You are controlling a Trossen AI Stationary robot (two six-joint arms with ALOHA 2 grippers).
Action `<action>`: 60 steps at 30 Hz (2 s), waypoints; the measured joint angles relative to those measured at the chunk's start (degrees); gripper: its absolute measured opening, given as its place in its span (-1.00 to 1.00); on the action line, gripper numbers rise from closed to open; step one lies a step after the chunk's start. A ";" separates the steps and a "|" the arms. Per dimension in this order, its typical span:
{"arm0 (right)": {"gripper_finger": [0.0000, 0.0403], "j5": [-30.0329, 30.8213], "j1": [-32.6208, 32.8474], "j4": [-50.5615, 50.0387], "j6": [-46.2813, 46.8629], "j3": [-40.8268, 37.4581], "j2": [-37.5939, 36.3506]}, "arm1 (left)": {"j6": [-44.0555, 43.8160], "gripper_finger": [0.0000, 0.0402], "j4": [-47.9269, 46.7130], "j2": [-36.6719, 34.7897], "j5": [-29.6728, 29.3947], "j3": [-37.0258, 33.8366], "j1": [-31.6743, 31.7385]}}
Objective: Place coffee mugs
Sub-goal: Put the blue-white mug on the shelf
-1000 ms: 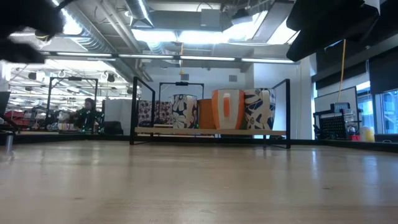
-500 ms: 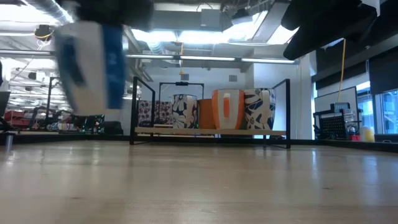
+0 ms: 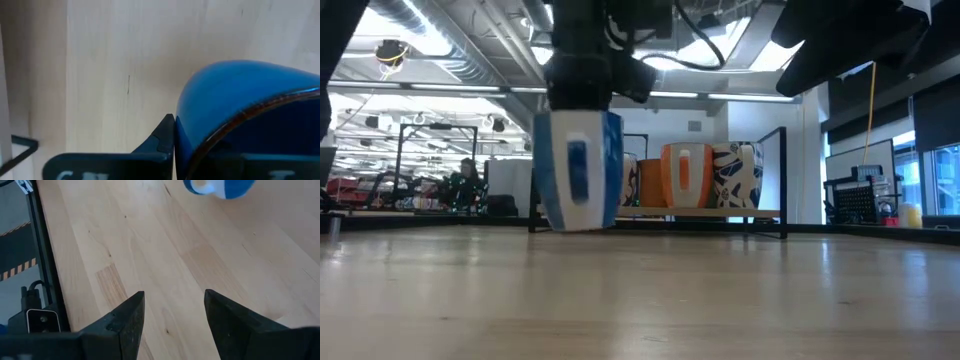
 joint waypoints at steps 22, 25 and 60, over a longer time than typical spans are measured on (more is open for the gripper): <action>-0.04 -0.02 0.00 -0.11 -0.39 0.00 -0.02 | 0.56 -0.57 0.37 3.71 0.63 1.26 0.31; -0.04 -0.02 0.00 -0.09 -0.42 0.00 -0.02 | 0.56 -0.53 -2.83 2.95 0.79 2.43 0.00; -0.04 7.48 -9.23 18.46 -5.99 4.98 11.00 | -22.50 -0.51 9.28 -49.90 -8.53 -31.56 -27.54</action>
